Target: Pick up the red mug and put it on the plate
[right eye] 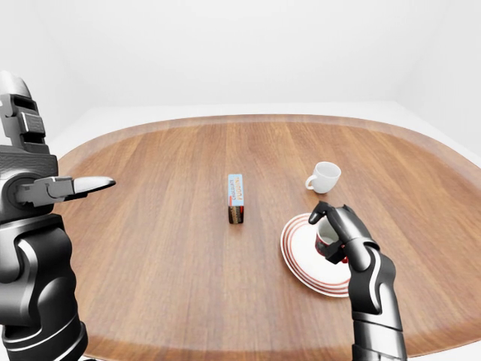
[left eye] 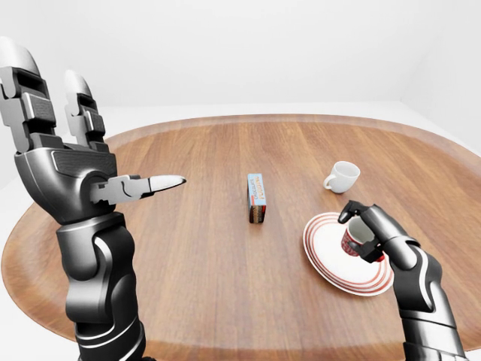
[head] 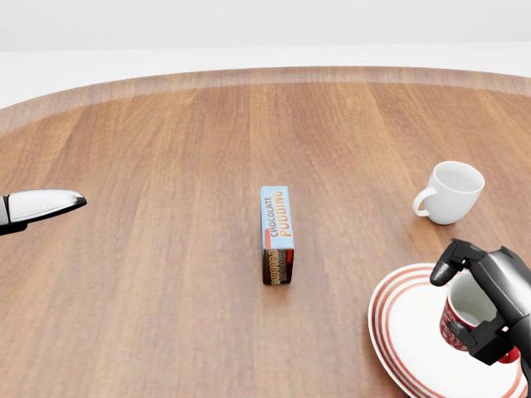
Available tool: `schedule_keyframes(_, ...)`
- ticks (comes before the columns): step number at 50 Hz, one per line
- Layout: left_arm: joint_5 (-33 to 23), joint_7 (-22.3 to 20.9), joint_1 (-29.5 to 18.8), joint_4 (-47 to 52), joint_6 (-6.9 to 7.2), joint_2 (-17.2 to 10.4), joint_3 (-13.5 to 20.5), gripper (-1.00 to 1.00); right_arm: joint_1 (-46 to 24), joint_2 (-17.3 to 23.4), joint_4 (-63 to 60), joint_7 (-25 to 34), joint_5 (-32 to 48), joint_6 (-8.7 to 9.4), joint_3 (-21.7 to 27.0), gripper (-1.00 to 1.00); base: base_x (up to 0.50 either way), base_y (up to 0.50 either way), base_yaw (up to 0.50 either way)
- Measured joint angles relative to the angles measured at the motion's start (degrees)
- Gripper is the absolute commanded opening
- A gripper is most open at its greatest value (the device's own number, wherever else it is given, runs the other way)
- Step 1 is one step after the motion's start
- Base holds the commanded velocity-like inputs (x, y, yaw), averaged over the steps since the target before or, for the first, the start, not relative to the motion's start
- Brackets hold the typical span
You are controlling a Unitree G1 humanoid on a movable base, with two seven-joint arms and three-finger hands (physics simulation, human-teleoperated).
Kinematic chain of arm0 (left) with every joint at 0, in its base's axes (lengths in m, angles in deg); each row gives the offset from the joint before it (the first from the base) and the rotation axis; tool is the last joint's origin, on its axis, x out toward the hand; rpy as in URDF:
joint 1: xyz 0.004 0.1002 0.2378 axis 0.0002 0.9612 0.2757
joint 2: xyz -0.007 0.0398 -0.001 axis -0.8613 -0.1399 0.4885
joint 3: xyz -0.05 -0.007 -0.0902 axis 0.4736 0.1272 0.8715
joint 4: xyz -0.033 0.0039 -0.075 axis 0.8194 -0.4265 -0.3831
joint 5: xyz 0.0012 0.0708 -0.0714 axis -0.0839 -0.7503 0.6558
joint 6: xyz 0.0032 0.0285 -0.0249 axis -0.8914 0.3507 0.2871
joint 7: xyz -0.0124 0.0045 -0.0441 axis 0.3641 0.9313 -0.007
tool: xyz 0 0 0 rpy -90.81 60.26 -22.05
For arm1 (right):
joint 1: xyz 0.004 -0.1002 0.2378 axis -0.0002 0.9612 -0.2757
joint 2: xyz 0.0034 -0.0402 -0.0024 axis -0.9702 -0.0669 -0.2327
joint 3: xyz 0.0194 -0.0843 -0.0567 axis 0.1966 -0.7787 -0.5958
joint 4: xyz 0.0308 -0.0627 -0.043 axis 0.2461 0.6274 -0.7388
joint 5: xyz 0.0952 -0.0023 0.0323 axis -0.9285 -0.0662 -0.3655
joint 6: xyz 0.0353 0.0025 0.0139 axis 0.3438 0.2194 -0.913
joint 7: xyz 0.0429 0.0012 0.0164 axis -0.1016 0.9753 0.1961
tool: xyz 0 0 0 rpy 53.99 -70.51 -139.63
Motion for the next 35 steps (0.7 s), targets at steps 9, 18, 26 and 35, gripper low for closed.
schedule_keyframes(9,0.0,0.0,0.1,-0.1,0.00,-0.1,0.1,1.00,-0.7,0.5,4.8,-4.5,-0.5,0.00,-0.7,-1.00,0.00,0.00,0.00)
schedule_keyframes(18,0.1,-0.1,0.1,-0.3,0.00,-0.1,0.2,1.00,-2.8,0.6,10.7,-8.7,-1.6,0.00,-2.4,-1.00,0.00,0.00,0.00)
schedule_keyframes(26,0.1,-0.1,0.2,-0.4,0.00,-0.2,0.3,1.00,-4.7,0.5,14.4,-12.2,-1.6,0.00,-4.4,-1.00,0.00,0.00,0.00)
schedule_keyframes(35,0.0,-0.2,0.4,-0.5,0.00,-0.2,0.4,1.00,-5.4,0.2,16.4,-15.8,0.2,0.00,-6.0,-1.00,0.00,0.00,0.00)
